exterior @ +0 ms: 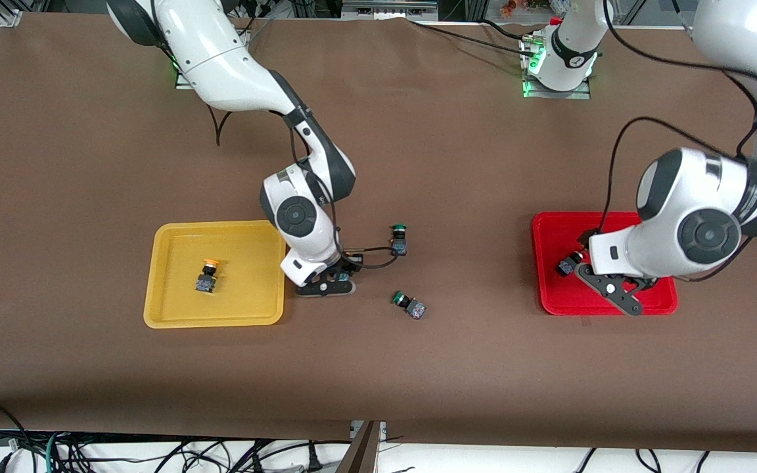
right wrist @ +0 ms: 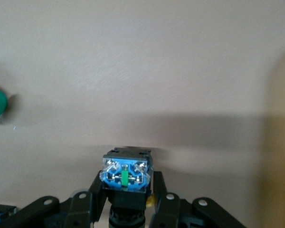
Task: Place red and yellow buttons in trays
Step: 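Release the red button in the red tray with the left gripper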
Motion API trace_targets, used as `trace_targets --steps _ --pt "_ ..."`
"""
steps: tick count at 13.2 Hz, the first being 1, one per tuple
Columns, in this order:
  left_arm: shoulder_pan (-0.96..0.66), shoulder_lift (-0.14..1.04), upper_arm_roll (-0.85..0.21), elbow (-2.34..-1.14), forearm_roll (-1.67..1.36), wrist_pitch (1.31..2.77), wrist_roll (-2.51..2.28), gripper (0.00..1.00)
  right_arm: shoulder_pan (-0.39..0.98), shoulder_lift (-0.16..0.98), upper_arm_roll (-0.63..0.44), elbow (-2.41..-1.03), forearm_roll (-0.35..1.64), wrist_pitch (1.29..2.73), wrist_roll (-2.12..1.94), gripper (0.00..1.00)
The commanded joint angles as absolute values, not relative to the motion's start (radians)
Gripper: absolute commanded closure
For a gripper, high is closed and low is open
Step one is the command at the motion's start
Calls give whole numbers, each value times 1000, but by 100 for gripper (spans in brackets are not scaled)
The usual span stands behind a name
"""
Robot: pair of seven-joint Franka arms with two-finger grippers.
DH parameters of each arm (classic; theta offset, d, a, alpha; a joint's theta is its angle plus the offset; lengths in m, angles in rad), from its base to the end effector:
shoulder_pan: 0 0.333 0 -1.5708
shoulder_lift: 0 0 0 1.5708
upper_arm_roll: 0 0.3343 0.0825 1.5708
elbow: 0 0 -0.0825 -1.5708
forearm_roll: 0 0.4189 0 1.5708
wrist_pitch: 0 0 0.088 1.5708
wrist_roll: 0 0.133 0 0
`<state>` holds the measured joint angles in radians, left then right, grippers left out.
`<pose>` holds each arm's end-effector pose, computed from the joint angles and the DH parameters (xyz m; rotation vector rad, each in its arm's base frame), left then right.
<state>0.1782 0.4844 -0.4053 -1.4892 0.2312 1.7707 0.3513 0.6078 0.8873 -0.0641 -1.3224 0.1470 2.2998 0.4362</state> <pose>0.7000 -0.0960 0.3753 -2.9604 0.9421 0.2549 0.6731 0.4265 0.1731 -3.0387 -0.0615 -0.0771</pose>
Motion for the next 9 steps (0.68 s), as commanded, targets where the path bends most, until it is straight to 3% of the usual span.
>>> trace_targets --steps 1,3,5,7,9 --pt "190 391 -423 -1473 128 1727 151 0 525 795 -61 -1335 137 2171 342 84" --pt "183 356 -431 -1396 132 1625 22 0 479 744 -109 -1368 137 2061 214 84" --pt "186 328 -417 -1333 137 1544 -168 0 472 701 -173 -1455 141 2052 106 82" --pt "221 324 -399 -1281 135 1522 -343 0 472 669 -184 -1578 152 2106 100 78" --pt "105 215 -280 -1355 133 1528 -272 0 472 652 -183 -1690 156 2211 117 74"
